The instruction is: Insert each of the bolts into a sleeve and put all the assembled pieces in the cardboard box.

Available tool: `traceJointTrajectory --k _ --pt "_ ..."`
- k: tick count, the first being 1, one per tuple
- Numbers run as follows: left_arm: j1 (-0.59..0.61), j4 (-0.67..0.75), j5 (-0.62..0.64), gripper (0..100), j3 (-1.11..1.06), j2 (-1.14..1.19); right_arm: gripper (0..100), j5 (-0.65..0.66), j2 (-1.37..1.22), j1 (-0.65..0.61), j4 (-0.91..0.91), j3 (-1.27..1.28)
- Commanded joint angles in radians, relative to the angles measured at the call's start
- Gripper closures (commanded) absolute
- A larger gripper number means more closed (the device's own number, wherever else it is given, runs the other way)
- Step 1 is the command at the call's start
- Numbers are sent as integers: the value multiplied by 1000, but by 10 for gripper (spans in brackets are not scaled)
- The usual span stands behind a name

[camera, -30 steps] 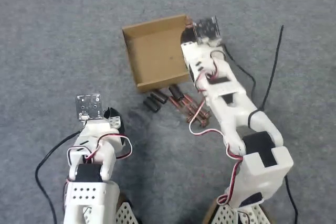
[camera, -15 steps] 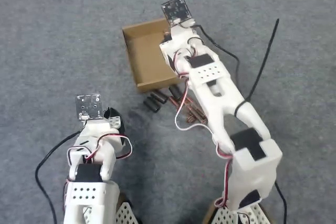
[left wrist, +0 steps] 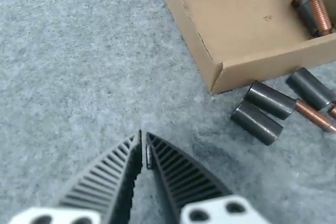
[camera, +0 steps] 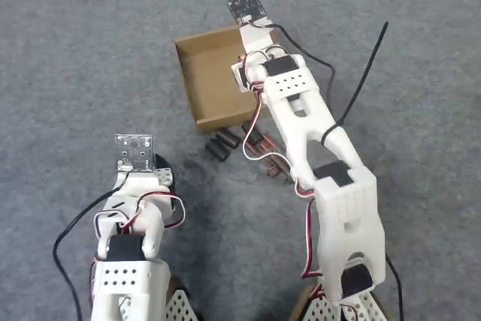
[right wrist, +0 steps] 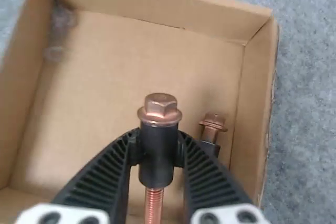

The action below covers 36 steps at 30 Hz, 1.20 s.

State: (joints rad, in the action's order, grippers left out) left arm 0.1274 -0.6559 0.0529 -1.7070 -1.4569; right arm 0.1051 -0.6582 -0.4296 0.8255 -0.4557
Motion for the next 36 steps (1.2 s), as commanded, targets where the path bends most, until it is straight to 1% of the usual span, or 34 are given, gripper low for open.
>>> traceJointTrajectory --k 1,7,12,15,20,24,27,30,36 --pt "5 31 -11 988 15 9 989 -3 2 16 7 -129" --pt "5 32 -11 988 15 9 988 -2 -53 15 8 -144" --pt "5 32 -11 988 15 9 988 60 -62 25 10 -144" --pt "5 66 -11 988 15 15 987 60 -61 31 10 -144" --pt "5 66 -11 988 15 15 987 64 -61 31 74 -147" --pt "5 66 -11 989 15 15 987 63 -59 31 77 -149" --pt "5 66 -9 989 15 15 940 60 -58 33 87 -149" --pt "5 66 -9 989 15 15 903 58 -36 30 139 -149" --pt "5 68 -9 989 15 15 961 55 59 30 174 -147"
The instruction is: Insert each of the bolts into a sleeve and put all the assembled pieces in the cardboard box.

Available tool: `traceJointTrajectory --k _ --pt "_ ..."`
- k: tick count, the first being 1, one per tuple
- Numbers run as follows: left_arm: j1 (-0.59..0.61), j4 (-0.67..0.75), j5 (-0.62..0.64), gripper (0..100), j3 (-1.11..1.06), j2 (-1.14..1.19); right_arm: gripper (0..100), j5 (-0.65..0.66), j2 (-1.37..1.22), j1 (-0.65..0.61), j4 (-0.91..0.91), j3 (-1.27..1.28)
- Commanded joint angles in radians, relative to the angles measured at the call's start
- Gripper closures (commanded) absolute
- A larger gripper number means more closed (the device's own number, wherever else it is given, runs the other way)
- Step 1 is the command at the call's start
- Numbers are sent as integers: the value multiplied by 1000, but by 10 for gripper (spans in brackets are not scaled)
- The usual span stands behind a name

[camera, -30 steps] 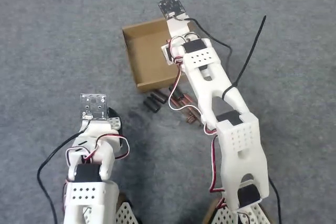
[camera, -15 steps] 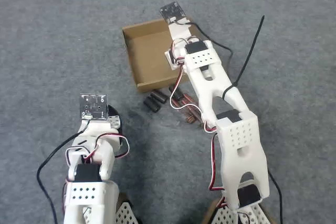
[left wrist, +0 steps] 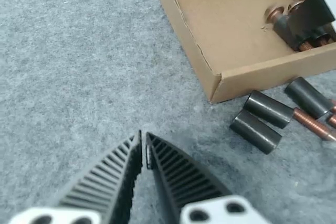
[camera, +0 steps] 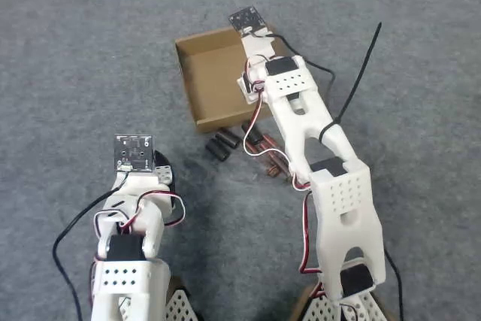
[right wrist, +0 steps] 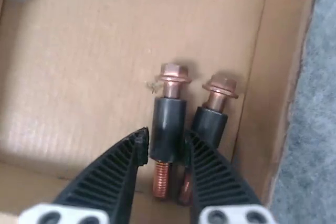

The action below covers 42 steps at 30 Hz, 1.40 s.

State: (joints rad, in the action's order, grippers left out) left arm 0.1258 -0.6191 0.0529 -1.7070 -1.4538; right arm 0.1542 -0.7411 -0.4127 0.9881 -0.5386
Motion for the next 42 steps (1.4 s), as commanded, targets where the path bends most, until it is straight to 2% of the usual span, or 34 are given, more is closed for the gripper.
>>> traceJointTrajectory --k 1,7,13,25,32,39,42 --pt "6 31 -9 989 15 12 969 6 159 15 22 -64" --pt "6 31 -9 989 15 12 991 -69 255 15 174 -64" --pt "6 31 -8 989 15 12 991 -135 305 1 423 -64" --pt "8 31 -11 989 15 12 991 -143 443 -151 796 -51" --pt "71 69 -8 989 15 12 991 -141 582 -234 756 207" --pt "71 69 -8 989 15 12 991 -121 680 -239 519 468" --pt "71 69 -8 989 15 12 988 -20 679 -231 400 546"
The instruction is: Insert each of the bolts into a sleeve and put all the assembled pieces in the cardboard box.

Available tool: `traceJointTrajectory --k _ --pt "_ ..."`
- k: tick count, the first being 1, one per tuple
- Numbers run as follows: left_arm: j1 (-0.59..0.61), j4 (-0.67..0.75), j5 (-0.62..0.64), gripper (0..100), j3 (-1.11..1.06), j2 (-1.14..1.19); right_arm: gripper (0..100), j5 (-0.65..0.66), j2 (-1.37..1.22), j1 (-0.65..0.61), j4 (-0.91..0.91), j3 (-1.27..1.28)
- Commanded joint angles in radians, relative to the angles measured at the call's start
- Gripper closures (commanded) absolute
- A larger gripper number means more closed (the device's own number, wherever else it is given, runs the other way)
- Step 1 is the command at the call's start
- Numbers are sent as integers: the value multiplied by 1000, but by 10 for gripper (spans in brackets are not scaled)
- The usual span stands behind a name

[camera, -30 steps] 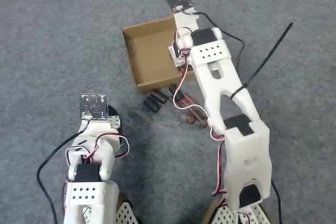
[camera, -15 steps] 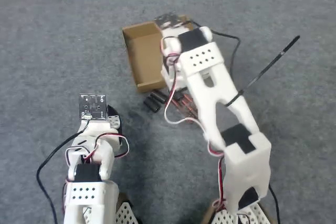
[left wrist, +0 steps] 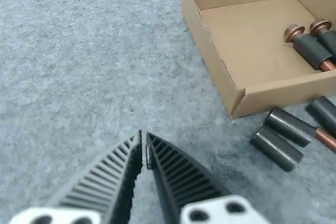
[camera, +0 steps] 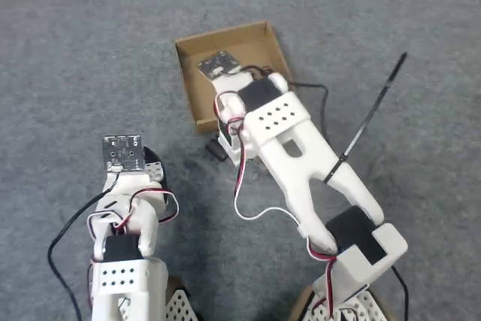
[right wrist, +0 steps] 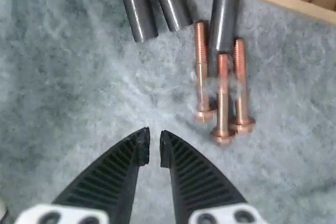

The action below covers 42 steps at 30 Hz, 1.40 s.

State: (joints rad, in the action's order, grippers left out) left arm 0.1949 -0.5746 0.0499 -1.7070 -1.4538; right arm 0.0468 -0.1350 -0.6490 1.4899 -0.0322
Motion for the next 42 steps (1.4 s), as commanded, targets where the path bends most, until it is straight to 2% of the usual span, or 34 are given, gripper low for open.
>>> traceJointTrajectory --k 1,9,14,20,39,42 --pt "2 25 -5 989 15 12 987 117 73 5 -137 64" --pt "2 25 -5 989 15 12 846 164 61 12 -354 173" --pt "2 26 -5 989 15 12 884 245 -28 13 -444 172" --pt "2 28 -5 989 15 12 887 281 -108 35 -582 170" --pt "2 29 -5 989 15 12 887 321 -189 21 -598 172" --pt "2 29 -5 989 15 12 887 321 -193 22 -644 176"
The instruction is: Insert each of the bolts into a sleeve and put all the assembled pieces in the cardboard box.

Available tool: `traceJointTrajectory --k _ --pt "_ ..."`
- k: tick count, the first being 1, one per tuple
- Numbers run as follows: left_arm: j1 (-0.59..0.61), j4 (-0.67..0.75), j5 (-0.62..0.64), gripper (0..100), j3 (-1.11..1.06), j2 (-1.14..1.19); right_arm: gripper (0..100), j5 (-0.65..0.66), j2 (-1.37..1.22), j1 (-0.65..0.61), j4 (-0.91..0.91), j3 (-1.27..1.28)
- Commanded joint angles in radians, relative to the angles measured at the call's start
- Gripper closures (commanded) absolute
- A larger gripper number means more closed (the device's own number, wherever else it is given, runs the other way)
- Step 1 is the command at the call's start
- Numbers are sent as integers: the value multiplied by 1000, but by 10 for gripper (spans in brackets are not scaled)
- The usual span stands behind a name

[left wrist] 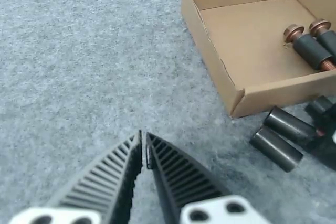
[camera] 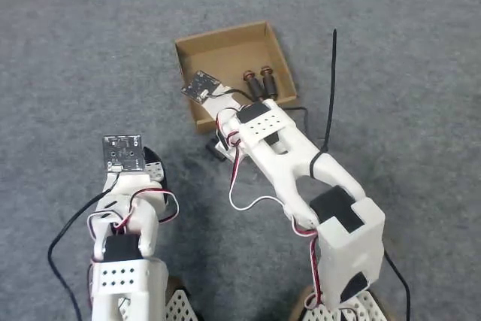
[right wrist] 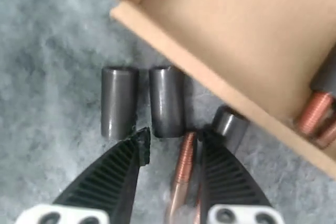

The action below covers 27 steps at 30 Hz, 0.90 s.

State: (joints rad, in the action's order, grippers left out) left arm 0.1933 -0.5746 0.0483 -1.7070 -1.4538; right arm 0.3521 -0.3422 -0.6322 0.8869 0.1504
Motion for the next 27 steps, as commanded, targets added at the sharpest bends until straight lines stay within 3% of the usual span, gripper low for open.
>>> traceJointTrajectory --k 1,22,27 --pt "3 29 -3 989 15 12 887 15 13 7 -53 -6" --pt "0 29 -3 989 15 12 890 9 -91 -1 -64 -6" --pt "0 29 -3 989 15 12 997 8 -88 1 -64 -5"
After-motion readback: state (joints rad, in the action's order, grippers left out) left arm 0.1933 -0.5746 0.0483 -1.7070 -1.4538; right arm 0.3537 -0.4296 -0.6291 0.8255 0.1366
